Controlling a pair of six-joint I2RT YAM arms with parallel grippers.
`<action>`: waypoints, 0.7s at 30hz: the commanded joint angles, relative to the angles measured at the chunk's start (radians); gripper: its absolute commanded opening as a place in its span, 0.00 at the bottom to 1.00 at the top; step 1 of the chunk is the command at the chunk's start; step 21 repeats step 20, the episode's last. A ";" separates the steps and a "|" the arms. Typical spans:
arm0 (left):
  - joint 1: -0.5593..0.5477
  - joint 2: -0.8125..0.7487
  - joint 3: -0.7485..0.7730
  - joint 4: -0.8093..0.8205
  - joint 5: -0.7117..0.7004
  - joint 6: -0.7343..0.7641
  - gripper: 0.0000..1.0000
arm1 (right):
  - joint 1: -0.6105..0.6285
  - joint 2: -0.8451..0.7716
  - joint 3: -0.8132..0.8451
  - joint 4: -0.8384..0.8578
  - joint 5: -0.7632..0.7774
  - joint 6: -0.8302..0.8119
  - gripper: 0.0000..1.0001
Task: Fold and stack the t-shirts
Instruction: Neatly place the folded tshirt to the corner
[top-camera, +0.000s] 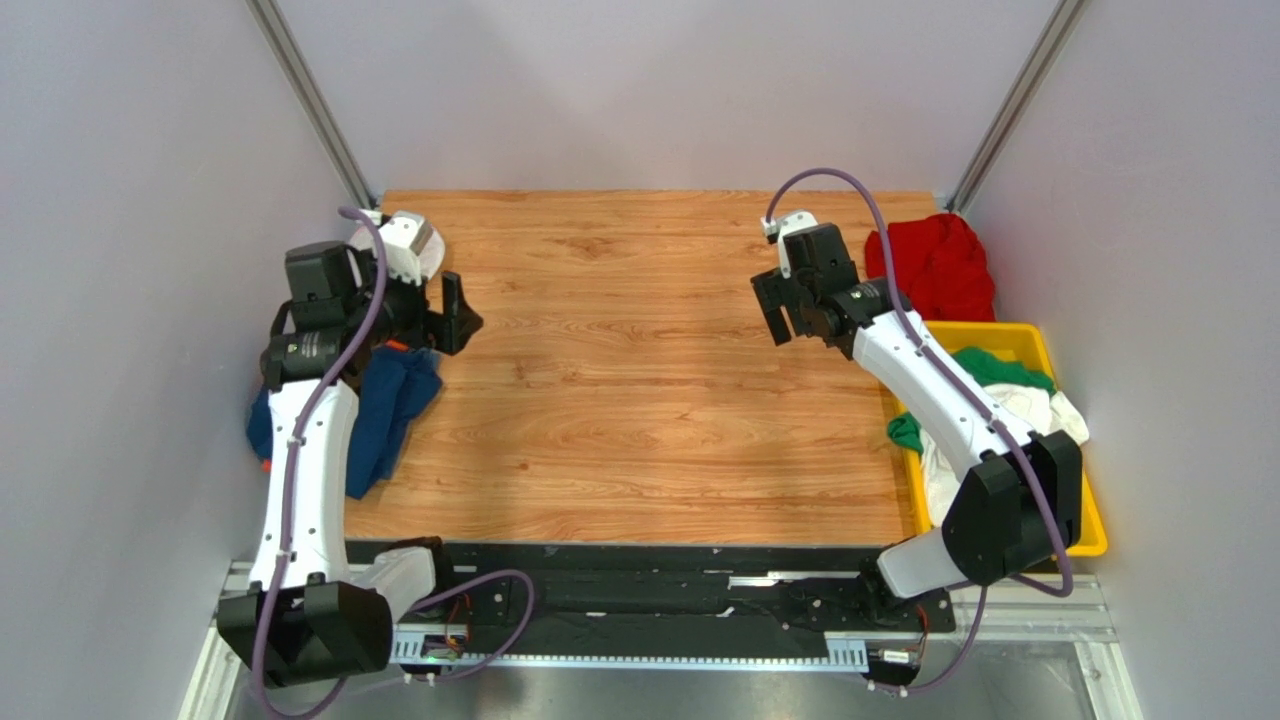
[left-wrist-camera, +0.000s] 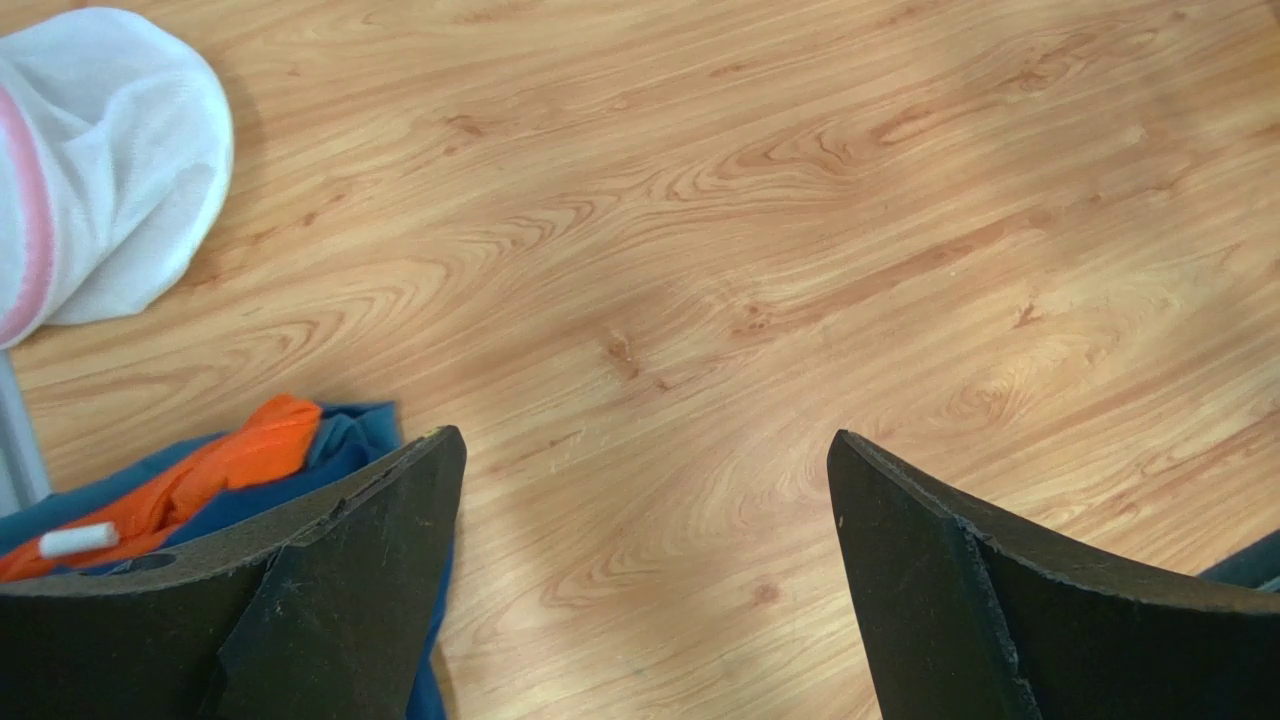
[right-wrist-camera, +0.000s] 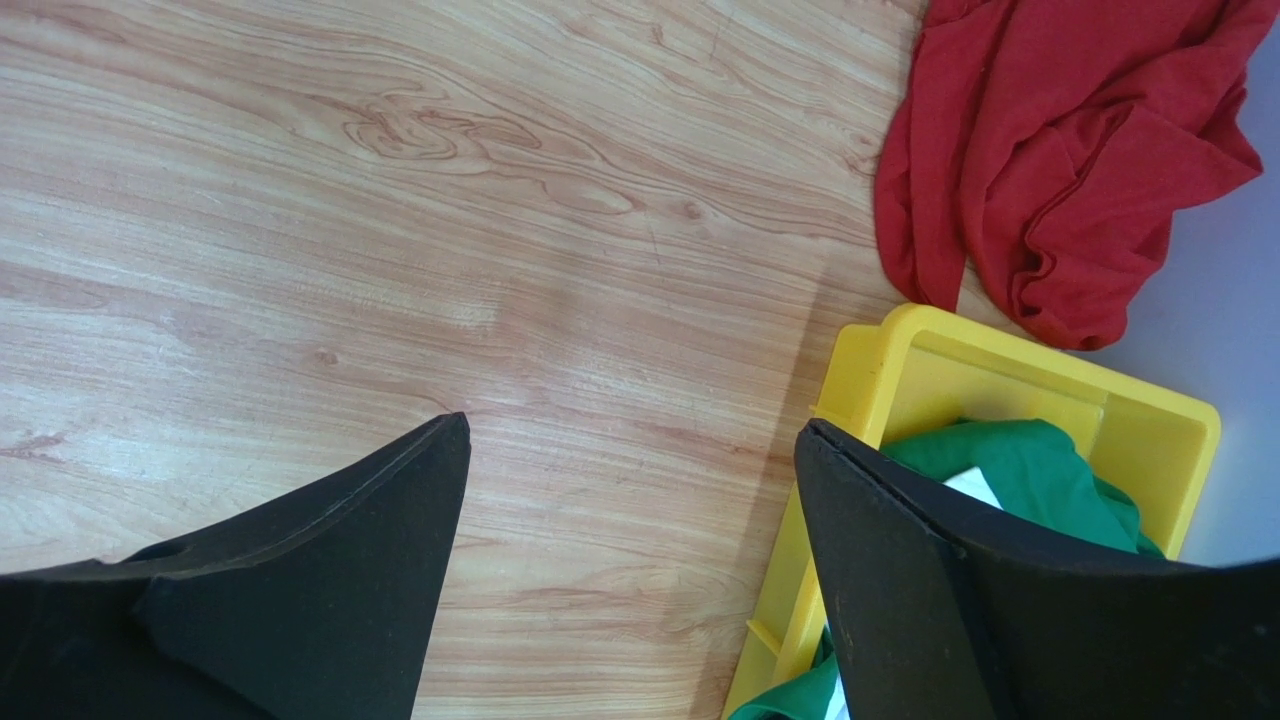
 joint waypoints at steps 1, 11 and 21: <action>-0.098 0.030 0.036 0.086 -0.127 -0.093 0.99 | -0.002 -0.065 -0.006 0.065 0.041 0.021 0.84; -0.156 0.063 0.048 0.088 -0.214 -0.084 0.99 | -0.002 -0.065 -0.023 0.073 0.044 0.024 0.84; -0.179 0.081 0.044 0.088 -0.234 -0.070 0.99 | -0.002 -0.063 -0.028 0.073 0.052 0.024 0.82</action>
